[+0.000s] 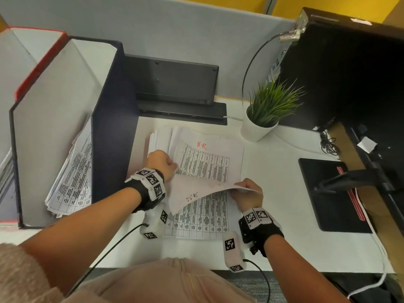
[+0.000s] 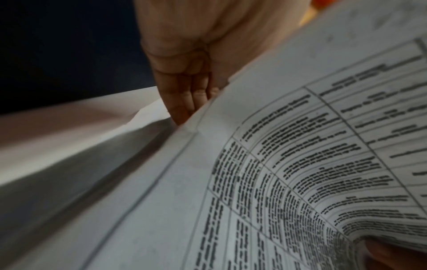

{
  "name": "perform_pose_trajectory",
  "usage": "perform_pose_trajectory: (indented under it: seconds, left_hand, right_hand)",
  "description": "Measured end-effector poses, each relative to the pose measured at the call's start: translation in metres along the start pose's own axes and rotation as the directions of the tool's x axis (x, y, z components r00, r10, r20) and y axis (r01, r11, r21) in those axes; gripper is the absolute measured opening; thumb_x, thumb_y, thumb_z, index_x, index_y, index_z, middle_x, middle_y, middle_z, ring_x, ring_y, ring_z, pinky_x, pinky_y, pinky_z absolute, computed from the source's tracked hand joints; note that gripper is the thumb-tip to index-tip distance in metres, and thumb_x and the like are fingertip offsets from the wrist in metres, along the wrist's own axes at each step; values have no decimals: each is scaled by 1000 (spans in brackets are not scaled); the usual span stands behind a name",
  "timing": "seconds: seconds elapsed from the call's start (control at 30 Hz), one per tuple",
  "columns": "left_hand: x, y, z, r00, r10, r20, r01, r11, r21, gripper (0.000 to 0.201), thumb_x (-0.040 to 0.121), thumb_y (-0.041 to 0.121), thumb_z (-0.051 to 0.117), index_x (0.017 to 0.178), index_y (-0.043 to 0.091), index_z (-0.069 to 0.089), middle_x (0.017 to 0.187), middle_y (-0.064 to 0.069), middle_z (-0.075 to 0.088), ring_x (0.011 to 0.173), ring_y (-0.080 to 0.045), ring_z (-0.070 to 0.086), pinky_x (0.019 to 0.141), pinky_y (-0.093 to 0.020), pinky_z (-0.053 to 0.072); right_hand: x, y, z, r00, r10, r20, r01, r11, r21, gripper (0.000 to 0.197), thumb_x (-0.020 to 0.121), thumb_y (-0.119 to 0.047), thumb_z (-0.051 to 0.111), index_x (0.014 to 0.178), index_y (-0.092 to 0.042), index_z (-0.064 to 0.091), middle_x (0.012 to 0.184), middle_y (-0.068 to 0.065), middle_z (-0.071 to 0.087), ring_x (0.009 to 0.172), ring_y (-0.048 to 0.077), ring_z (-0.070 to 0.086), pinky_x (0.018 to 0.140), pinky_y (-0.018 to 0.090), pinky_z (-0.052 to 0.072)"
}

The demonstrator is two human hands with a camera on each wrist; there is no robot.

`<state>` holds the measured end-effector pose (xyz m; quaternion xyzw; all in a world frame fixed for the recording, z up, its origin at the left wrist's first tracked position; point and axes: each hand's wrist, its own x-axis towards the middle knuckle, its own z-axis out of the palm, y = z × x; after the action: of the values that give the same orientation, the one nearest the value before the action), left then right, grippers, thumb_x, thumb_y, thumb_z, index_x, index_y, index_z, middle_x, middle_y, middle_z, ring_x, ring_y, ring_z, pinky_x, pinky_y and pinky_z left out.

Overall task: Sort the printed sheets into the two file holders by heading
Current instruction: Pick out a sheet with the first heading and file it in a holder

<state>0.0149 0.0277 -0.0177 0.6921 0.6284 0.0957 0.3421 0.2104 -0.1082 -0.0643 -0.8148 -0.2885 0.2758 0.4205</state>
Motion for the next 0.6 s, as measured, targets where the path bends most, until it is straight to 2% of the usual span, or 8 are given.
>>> perform_pose_trajectory:
  seconds: [0.1,0.17,0.23,0.27,0.33,0.4,0.5,0.6]
  left_hand:
    - [0,-1,0,999,29,21,-30,999,20,27,87,14,61,63,5,54,64,-12,49,62,-22,49,63,-28,45]
    - [0,-3,0,998,53,31,-54,998,25,27,89,14,59,63,4,56,65,-13,51,63,-22,49,65,-29,45]
    - [-2,-5,0,994,108,21,-108,994,20,26,90,13,56,68,1,62,68,-15,56,65,-22,52,67,-29,47]
    - [-3,-6,1,987,161,-14,-161,987,20,24,90,10,54,71,1,64,71,-16,58,67,-23,54,68,-30,47]
    - [-8,-8,3,941,305,-149,-307,952,13,19,89,5,54,81,1,70,79,-15,62,72,-26,58,69,-32,49]
    - [-15,-10,6,889,374,-263,-406,911,-76,16,87,4,58,94,6,73,85,-9,64,71,-22,60,67,-29,51]
    - [-19,-12,11,957,203,-209,-274,870,-411,16,87,3,56,83,16,66,77,0,63,66,-14,56,58,-16,46]
    - [-18,-15,12,986,64,-157,-144,804,-577,28,87,-6,49,70,15,52,70,-2,55,59,-14,47,49,-13,40]
  right_hand:
    - [3,-1,-1,999,4,39,1,992,-130,40,75,-10,73,56,-17,38,55,-5,43,53,9,40,45,4,33]
    - [5,-2,-2,999,15,42,-8,985,-170,42,77,-17,73,58,-18,35,59,1,45,58,15,43,45,8,32]
    - [6,-2,-2,999,17,36,-11,989,-149,43,76,-15,73,56,-17,35,67,9,51,65,19,47,56,22,36]
    - [6,-2,-2,999,29,31,-25,992,-122,43,75,-13,74,56,-17,35,69,11,52,67,20,48,60,23,36]
    - [6,-2,-2,999,43,32,-40,994,-106,38,74,-12,74,59,-15,40,67,7,54,70,21,50,58,18,39]
    - [6,-3,-2,997,66,43,-61,991,-116,21,73,-17,76,74,-10,57,74,1,60,80,23,57,58,8,38]
    - [8,-4,-2,993,113,27,-110,989,-94,45,70,-23,81,107,-3,64,107,10,66,103,25,60,76,21,41]
    - [7,-8,-5,997,61,-40,-59,998,33,56,64,-13,85,112,-2,58,111,11,65,102,24,60,81,23,43]
